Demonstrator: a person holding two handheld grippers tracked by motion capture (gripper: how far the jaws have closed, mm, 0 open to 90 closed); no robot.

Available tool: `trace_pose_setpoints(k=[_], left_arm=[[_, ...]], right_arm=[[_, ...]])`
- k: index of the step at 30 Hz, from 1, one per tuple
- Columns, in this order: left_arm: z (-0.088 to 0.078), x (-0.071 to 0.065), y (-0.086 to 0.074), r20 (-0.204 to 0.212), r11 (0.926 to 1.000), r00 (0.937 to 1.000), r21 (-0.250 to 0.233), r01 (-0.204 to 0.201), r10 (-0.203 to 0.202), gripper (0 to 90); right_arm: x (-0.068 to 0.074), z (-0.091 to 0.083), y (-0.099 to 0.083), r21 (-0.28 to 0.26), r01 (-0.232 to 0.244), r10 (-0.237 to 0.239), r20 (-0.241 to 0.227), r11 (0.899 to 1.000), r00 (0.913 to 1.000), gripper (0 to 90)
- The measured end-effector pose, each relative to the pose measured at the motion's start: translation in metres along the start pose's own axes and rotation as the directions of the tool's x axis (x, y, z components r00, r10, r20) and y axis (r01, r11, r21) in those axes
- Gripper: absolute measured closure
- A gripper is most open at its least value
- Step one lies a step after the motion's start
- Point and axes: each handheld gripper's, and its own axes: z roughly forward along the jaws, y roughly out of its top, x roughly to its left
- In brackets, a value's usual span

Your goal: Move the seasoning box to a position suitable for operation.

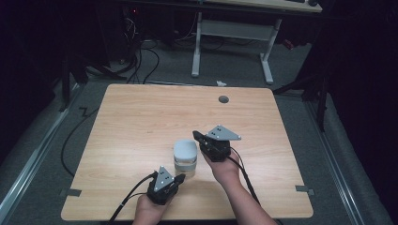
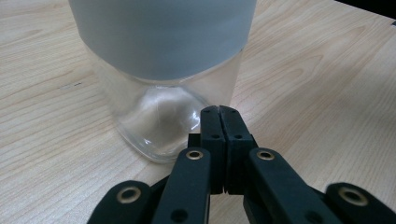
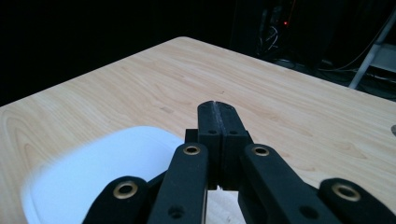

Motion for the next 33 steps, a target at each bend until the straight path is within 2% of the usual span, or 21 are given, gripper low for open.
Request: trace_pose_setpoints(k=[7, 15, 25, 33], left_arm=[[0.000, 0.000, 0.000, 0.001, 1.0000, 1.0000, -0.002, -0.003, 0.003, 89.3], [0.000, 0.000, 0.000, 0.001, 1.0000, 1.0000, -0.004, -0.002, 0.002, 89.3], [-0.002, -0.002, 0.000, 0.028, 1.0000, 0.9996, 0.007, -0.007, 0.007, 89.4], [-0.013, -0.002, 0.012, 0.056, 0.9999, 0.9984, 0.008, 0.010, -0.010, 90.0]], right_arm=[[0.009, -0.008, -0.006, -0.007, 0.003, -0.003, -0.022, 1.000, 0.9997, 90.0], [0.012, -0.013, -0.010, -0.005, 0.011, -0.011, -0.023, 1.000, 0.9997, 90.0], [0.008, -0.016, -0.012, -0.002, -0.001, 0.001, -0.019, 1.000, 0.9998, 89.9], [0.000, -0.018, -0.019, 0.005, -0.026, 0.026, -0.001, 1.000, 0.9997, 89.7]])
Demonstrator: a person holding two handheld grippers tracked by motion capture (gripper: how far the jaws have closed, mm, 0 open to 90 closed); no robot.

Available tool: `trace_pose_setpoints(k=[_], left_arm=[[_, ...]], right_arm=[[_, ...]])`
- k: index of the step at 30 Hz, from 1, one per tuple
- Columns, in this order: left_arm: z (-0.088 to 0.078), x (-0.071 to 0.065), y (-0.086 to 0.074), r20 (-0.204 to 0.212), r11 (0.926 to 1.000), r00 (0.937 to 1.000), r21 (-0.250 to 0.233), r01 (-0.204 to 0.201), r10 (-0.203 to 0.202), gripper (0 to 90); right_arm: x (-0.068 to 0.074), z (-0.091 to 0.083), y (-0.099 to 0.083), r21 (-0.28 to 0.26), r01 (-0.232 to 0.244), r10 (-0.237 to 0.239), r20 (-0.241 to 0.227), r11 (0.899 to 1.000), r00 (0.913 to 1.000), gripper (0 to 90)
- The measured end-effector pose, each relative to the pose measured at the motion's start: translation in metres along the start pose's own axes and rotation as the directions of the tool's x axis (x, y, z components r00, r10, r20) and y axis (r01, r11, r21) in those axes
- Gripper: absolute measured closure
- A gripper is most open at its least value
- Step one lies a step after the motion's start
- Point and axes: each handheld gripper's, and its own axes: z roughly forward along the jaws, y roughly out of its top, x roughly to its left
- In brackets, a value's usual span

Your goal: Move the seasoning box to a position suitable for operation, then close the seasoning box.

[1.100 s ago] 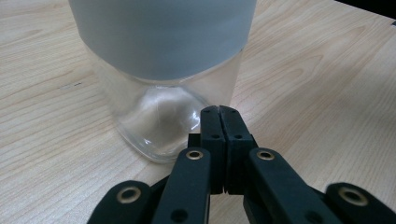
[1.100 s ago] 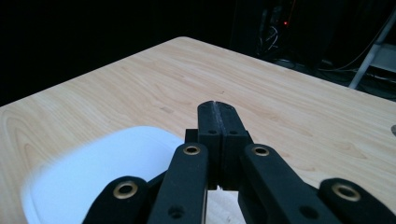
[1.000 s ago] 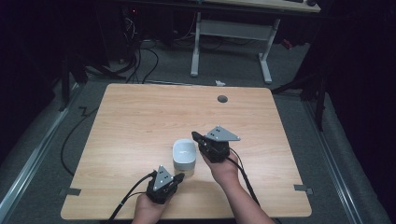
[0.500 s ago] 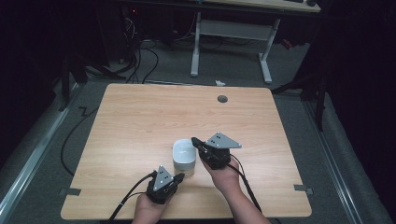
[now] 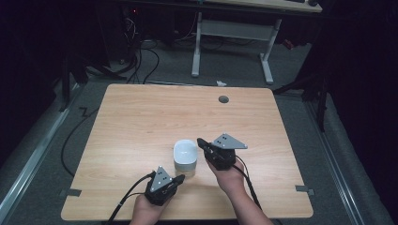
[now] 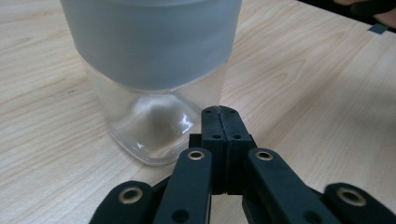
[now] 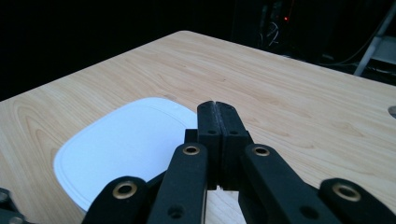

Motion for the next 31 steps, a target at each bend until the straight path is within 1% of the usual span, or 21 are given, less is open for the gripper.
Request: trace_pose_setpoints(k=[5, 6, 8, 12, 13, 14, 15, 16, 17, 18, 19, 20, 21, 22, 23, 24, 25, 27, 28, 29, 31], left_arm=[[-0.019, 0.007, 0.015, 0.000, 0.9999, 1.0000, -0.015, -0.009, 0.009, 90.0], [-0.019, 0.007, 0.015, 0.000, 0.9999, 1.0000, -0.015, -0.009, 0.009, 90.0], [-0.029, 0.014, 0.025, -0.008, 0.9996, 0.9998, -0.022, -0.015, 0.015, 90.0], [-0.036, 0.024, 0.036, -0.026, 0.9989, 0.9995, -0.043, -0.019, 0.018, 89.2], [-0.041, 0.034, 0.044, -0.061, 0.9976, 0.9979, -0.064, -0.028, 0.024, 88.2], [-0.041, 0.034, 0.044, -0.061, 0.9976, 0.9979, -0.064, -0.028, 0.024, 87.2], [-0.044, 0.046, 0.049, -0.107, 0.9962, 0.9935, -0.073, -0.047, 0.039, 85.4], [-0.044, 0.046, 0.049, -0.107, 0.9962, 0.9935, -0.073, -0.047, 0.039, 83.2], [-0.048, 0.064, 0.054, -0.170, 0.9941, 0.9851, -0.098, -0.047, 0.030, 81.0], [-0.048, 0.064, 0.054, -0.170, 0.9941, 0.9851, -0.098, -0.047, 0.030, 78.1], [-0.052, 0.082, 0.057, -0.237, 0.9921, 0.9712, -0.114, -0.052, 0.024, 74.5], [-0.054, 0.090, 0.059, -0.264, 0.9916, 0.9646, -0.122, -0.045, 0.011, 72.5], [-0.056, 0.097, 0.060, -0.281, 0.9906, 0.9596, -0.134, -0.028, -0.011, 71.3], [-0.056, 0.097, 0.060, -0.281, 0.9906, 0.9596, -0.134, -0.028, -0.011, 69.7], [-0.061, 0.106, 0.063, -0.300, 0.9869, 0.9528, -0.161, -0.003, -0.046, 67.8], [-0.061, 0.106, 0.063, -0.300, 0.9869, 0.9528, -0.161, -0.003, -0.046, 67.3], [-0.064, 0.108, 0.063, -0.310, 0.9850, 0.9491, -0.173, 0.001, -0.056, 66.9], [-0.064, 0.107, 0.061, -0.313, 0.9856, 0.9483, -0.169, -0.002, -0.052, 66.3], [-0.063, 0.106, 0.061, -0.310, 0.9862, 0.9496, -0.166, -0.002, -0.050, 66.1], [-0.063, 0.104, 0.062, -0.301, 0.9860, 0.9522, -0.167, -0.003, -0.049, 65.6], [-0.061, 0.099, 0.062, -0.297, 0.9854, 0.9539, -0.170, -0.008, -0.043, 64.9]], right_arm=[[-0.009, -0.001, -0.007, 0.014, -0.023, 0.023, 0.027, 1.000, 0.9994, 89.6], [-0.011, -0.002, -0.009, 0.017, -0.023, 0.023, 0.031, 1.000, 0.9993, 89.5], [-0.014, -0.003, -0.012, 0.026, -0.031, 0.030, 0.040, 0.999, 0.9987, 89.1], [-0.021, -0.006, -0.016, 0.041, -0.037, 0.034, 0.059, 0.998, 0.9977, 87.7], [-0.026, -0.008, -0.019, 0.044, -0.041, 0.038, 0.072, 0.998, 0.9967, 84.0], [-0.026, -0.008, -0.019, 0.044, -0.041, 0.038, 0.072, 0.998, 0.9967, 84.0], [-0.034, -0.011, -0.024, 0.045, -0.041, 0.037, 0.096, 0.998, 0.9947, 81.4], [-0.037, -0.013, -0.027, 0.049, -0.048, 0.043, 0.106, 0.998, 0.9934, 79.6], [-0.043, -0.016, -0.031, 0.050, -0.058, 0.052, 0.119, 0.997, 0.9916, 76.6], [-0.043, -0.016, -0.031, 0.050, -0.058, 0.052, 0.119, 0.997, 0.9916, 76.6], [-0.057, -0.025, -0.044, 0.061, -0.092, 0.082, 0.158, 0.994, 0.9840, 70.0], [-0.063, -0.031, -0.051, 0.058, -0.105, 0.092, 0.183, 0.993, 0.9788, 68.1], [-0.070, -0.037, -0.058, 0.056, -0.120, 0.106, 0.204, 0.991, 0.9732, 65.3], [-0.070, -0.037, -0.058, 0.056, -0.120, 0.106, 0.204, 0.991, 0.9732, 65.3], [-0.082, -0.052, -0.075, 0.056, -0.150, 0.132, 0.247, 0.987, 0.9601, 61.2], [-0.082, -0.052, -0.075, 0.056, -0.150, 0.132, 0.247, 0.987, 0.9601, 61.2], [-0.087, -0.068, -0.093, 0.051, -0.156, 0.135, 0.287, 0.986, 0.9484, 57.7], [-0.086, -0.083, -0.109, 0.022, -0.170, 0.153, 0.330, 0.985, 0.9316, 57.7], [-0.086, -0.086, -0.112, 0.031, -0.188, 0.169, 0.319, 0.982, 0.9327, 56.4], [-0.087, -0.087, -0.111, 0.049, -0.180, 0.156, 0.307, 0.983, 0.9389, 54.3], [-0.088, -0.088, -0.108, 0.051, -0.136, 0.112, 0.321, 0.989, 0.9403, 52.1]])
